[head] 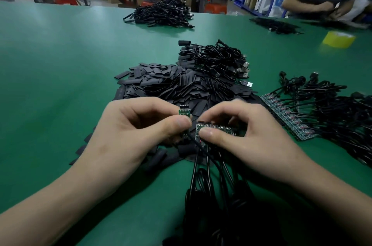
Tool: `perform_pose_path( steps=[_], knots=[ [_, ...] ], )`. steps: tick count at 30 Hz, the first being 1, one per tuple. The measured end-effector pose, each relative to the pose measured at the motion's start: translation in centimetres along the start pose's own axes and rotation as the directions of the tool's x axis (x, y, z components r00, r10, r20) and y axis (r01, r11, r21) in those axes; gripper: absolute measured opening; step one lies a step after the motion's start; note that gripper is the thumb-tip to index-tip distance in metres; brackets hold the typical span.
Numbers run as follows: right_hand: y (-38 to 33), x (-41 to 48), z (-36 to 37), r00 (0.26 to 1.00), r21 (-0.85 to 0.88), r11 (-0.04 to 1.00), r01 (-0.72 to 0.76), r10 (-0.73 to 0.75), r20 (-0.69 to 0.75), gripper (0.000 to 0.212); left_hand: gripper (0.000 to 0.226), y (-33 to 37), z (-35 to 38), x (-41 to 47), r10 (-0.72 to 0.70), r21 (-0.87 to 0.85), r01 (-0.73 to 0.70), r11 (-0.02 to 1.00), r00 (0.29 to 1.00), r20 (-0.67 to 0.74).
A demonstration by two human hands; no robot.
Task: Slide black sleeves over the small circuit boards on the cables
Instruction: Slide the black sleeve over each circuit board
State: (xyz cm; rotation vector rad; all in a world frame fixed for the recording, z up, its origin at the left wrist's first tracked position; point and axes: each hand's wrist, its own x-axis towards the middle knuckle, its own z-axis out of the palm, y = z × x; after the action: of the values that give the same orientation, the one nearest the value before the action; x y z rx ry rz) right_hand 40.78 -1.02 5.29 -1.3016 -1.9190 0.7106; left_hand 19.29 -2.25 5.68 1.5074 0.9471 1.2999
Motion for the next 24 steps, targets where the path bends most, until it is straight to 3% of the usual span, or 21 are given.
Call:
perform_pose_path(
  steps=[2,4,10,13,15,17,20,24],
  knots=[
    [-0.7,-0.2,0.3,0.987,-0.077,0.988,0.134,-0.140,-0.080,0.016,0.020,0.1,0.2,-0.3,0.088,0.088,-0.084,0.993,0.995,-0.045],
    [-1.2,-0.5,0.7,0.970,-0.043,0.970,0.239,-0.241,-0.040,0.016,0.023,0.0,0.4,-0.4,0.142,0.110,-0.133,0.985,0.987,-0.077],
    [-2.0,-0.7,0.3,0.970,0.406,0.907,0.114,-0.189,0.149,0.007,0.019,-0.4,0.5,-0.5,0.135,0.089,-0.134,0.987,0.991,-0.016],
    [-1.9,-0.4,-0.1,0.985,0.586,0.800,0.131,-0.170,0.011,0.008,0.033,-0.4,0.4,-0.8,0.058,0.152,-0.086,0.985,0.982,0.179],
    [-1.7,-0.2,-0.3,0.985,0.640,0.749,0.170,-0.118,-0.123,0.010,0.042,-0.5,0.5,-1.2,-0.003,0.295,-0.122,0.948,0.921,0.389],
    [-1.6,-0.1,-0.5,0.970,0.668,0.718,0.195,-0.039,-0.241,0.013,0.029,-0.5,0.6,-1.5,-0.051,0.332,-0.149,0.931,0.851,0.523],
    [-1.7,-0.1,-0.6,0.933,0.688,0.693,0.214,0.062,-0.353,0.019,0.003,-0.4,0.5,-1.3,-0.037,0.349,-0.206,0.914,0.815,0.578],
    [-1.7,-0.1,-1.2,0.886,0.683,0.684,0.256,0.116,-0.448,0.014,0.007,-0.4,0.5,-1.2,0.019,0.313,-0.279,0.908,0.773,0.634]
  ],
)
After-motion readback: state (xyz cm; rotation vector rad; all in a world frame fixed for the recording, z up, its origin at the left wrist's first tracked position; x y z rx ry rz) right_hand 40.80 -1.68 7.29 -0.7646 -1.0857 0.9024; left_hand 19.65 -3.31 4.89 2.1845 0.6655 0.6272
